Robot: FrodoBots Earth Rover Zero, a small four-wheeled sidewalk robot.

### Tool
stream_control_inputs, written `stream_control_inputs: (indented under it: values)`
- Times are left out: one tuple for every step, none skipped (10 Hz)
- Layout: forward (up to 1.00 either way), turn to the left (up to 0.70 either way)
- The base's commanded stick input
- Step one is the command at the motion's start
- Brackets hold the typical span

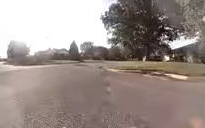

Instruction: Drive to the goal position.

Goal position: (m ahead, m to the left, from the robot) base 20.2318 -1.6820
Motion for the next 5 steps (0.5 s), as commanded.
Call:
stream_control_inputs:
  values:
    - [0.85,0.00]
    - [0.85,0.00]
    - [0.85,0.00]
    - [0.85,0.00]
    - [0.85,0.00]
